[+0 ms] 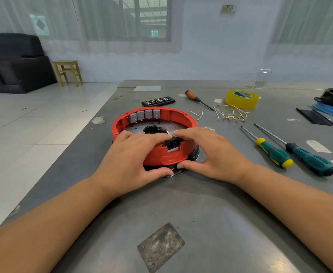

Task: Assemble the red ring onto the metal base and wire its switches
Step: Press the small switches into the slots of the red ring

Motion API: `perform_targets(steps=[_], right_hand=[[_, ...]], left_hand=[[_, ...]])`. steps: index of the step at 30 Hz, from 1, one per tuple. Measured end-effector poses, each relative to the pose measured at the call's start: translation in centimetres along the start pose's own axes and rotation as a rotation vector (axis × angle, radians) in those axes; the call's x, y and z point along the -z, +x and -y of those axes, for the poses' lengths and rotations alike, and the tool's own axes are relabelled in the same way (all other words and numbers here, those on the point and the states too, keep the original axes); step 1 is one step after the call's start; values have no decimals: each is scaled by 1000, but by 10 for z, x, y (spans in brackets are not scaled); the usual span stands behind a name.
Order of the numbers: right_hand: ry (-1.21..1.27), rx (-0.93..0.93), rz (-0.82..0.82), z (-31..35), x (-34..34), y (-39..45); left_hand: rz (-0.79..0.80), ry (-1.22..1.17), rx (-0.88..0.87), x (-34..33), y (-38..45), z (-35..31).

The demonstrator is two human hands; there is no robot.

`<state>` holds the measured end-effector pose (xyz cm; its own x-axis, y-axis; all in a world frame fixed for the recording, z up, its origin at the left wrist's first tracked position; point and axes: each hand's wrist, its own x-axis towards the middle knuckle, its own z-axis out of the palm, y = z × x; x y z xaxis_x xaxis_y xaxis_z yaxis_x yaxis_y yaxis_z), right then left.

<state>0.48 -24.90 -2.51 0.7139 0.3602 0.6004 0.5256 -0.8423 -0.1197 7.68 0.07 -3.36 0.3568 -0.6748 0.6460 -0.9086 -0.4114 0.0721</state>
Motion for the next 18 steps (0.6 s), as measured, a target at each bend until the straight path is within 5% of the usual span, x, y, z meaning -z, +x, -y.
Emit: perform_targets(steps=[18], right_hand=[[23,48,-70,-2,-6,-2]], left_hand=[[-103,30,-18,-4,3,-3]])
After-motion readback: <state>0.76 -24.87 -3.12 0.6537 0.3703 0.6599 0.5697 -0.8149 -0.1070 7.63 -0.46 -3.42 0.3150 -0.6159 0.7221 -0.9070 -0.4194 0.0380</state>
